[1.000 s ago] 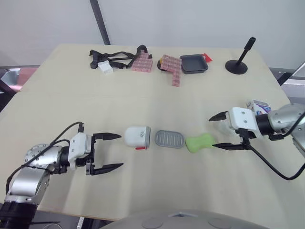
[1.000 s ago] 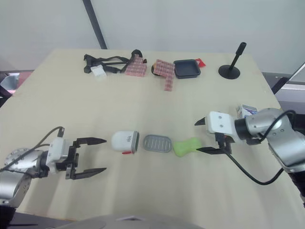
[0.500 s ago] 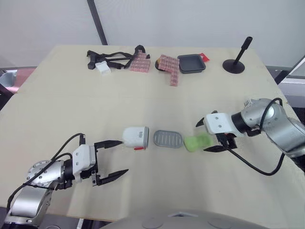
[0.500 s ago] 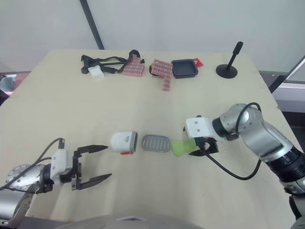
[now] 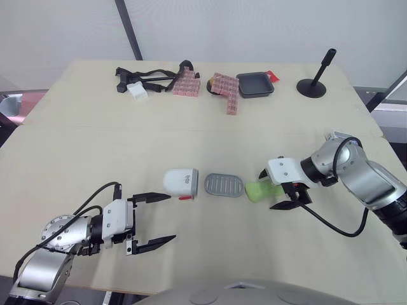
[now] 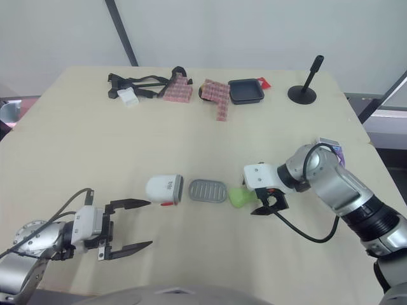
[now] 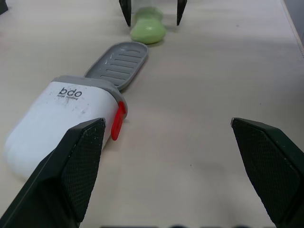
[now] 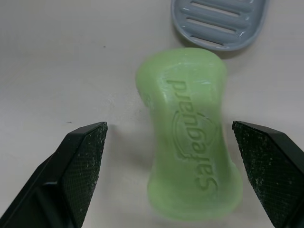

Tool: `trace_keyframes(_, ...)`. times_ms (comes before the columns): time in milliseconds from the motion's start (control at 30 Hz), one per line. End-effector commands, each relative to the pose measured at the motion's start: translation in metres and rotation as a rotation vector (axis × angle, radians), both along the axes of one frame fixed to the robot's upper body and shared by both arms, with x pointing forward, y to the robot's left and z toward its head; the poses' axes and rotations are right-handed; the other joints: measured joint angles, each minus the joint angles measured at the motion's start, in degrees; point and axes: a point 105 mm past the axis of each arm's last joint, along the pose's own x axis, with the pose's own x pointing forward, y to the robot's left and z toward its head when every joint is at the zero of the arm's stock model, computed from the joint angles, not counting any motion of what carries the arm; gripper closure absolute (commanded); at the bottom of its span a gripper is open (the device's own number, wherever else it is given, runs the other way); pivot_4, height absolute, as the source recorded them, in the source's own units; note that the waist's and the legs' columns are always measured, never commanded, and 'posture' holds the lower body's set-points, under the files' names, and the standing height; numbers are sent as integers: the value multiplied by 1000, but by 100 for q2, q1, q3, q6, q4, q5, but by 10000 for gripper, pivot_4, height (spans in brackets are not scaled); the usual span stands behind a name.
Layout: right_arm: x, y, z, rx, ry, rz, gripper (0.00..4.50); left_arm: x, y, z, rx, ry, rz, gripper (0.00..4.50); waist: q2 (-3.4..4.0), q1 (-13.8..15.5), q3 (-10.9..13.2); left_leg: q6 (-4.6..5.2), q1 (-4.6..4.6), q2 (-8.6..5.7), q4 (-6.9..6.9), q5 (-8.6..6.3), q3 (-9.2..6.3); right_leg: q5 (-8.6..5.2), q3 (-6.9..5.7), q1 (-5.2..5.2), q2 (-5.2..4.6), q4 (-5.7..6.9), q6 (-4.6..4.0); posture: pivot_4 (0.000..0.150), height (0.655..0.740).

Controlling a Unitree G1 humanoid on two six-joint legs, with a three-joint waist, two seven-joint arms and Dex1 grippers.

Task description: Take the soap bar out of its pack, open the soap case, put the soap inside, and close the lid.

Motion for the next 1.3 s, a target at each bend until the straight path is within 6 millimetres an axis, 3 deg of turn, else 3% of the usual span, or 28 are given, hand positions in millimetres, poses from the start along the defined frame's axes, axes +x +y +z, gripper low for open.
trace_keyframes(33, 2, 6, 6, 22, -18, 27, 0, 2, -3, 9, -4, -41, -17, 92, 0, -4, 0, 0, 1, 0, 0, 0, 0, 0, 0, 0, 1, 0, 0, 1500, 7400)
trace_keyframes(500, 11, 6, -3, 1, -7, 49, 0, 5, -8, 12, -17, -48, -12, 92, 0, -19, 0, -1, 2, 1, 0, 1, 3, 0, 2, 0, 2, 4, 1, 1500, 7400)
trace_keyframes(633, 13, 8, -2, 11, -3, 48, 15914, 6, -9, 12, -18, -48, -6, 0, 0, -22, 0, -1, 3, 1, 0, 0, 5, 0, 4, 0, 2, 5, 1, 1500, 7400)
trace_keyframes(767, 12, 8, -2, 10, -3, 50, 27421, 5, -10, 11, -19, -44, -5, 0, -1, -24, -1, -1, 4, 1, 0, 1, 6, 1, 4, 0, 2, 5, 1, 1500, 7400)
trace_keyframes(1133, 10, 4, 9, 21, -26, 31, 27425, 7, -12, 10, -27, -40, 0, 0, -1, -17, 0, -1, 4, 1, 0, 1, 7, 1, 6, 0, 2, 6, 1, 1500, 7400)
trace_keyframes(1300, 6, 17, 41, 118, -63, -15, 27425, 9, -12, 9, -35, -37, 10, 0, 0, -22, 0, -2, 7, 2, 0, 0, 9, 2, 10, -1, 5, 7, 4, 1500, 7400)
